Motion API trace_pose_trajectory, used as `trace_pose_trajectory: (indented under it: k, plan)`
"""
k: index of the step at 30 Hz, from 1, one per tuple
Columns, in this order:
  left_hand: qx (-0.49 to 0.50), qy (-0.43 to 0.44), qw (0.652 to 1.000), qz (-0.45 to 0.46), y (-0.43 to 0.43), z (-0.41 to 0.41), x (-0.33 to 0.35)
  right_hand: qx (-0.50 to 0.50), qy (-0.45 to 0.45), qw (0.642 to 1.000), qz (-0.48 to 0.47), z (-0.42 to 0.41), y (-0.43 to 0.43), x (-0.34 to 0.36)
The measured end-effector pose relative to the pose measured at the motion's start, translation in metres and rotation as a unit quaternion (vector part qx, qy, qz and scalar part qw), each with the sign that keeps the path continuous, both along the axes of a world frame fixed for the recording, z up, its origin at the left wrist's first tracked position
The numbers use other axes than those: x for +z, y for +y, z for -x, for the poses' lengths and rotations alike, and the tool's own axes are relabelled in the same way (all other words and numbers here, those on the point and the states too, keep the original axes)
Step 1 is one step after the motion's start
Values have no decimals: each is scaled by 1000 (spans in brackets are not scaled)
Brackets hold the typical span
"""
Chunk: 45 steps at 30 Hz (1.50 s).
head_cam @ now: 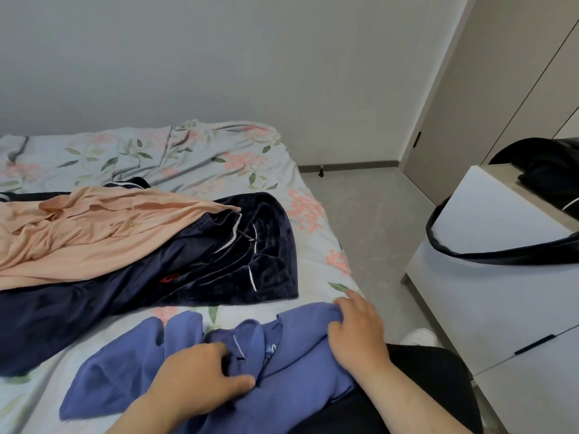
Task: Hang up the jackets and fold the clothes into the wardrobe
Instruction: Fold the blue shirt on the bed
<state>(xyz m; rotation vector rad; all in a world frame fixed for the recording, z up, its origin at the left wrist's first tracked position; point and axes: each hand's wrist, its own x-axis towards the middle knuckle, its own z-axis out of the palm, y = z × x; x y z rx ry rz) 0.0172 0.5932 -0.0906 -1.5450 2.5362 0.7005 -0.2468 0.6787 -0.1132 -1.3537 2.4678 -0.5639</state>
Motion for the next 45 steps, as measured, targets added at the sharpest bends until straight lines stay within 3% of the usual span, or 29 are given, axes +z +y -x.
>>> trace_pose_trajectory:
  k: [3,7,9,13,19,21,25,27,29,32,35,38,40,43,45]
  plan:
    - [-62,-6,998,24,6,-4,-3,172,2,984,-48,-19,-8,-6]
    - [-30,30,999,22,13,-11,-11,211,52,969,-116,-22,-7,-12]
    - [-11,52,997,47,11,-18,-9,188,57,976,-90,-16,-6,-12]
    - [5,139,981,134,-2,-23,2,82,-52,995,25,-11,-8,-9]
    - [229,232,939,105,-25,-35,0,-54,-161,982,87,-2,-8,0]
    - [252,196,944,85,-36,-42,-3,-79,-159,982,70,2,-6,-3]
    - [213,21,976,26,-56,-55,-6,-119,-162,974,107,3,-8,3]
    - [239,4,971,32,-61,-62,-4,-124,-173,969,126,4,-9,10]
    - [287,46,955,59,-62,-65,-1,-101,-166,974,119,4,-7,11]
    - [334,183,921,79,-56,-55,4,-74,-134,984,90,2,-3,11]
    - [284,266,917,84,-38,-35,6,-72,-131,983,109,1,0,9]
    - [150,116,981,43,-29,-26,-4,-54,-102,992,46,-1,2,12]
    - [101,22,995,-8,-25,-27,-5,-35,-75,996,15,-1,3,14]
    - [75,-22,996,-31,-15,-33,-10,9,-38,999,28,-9,7,16]
    - [102,9,994,-33,-12,-38,-14,26,26,999,17,-14,8,17]
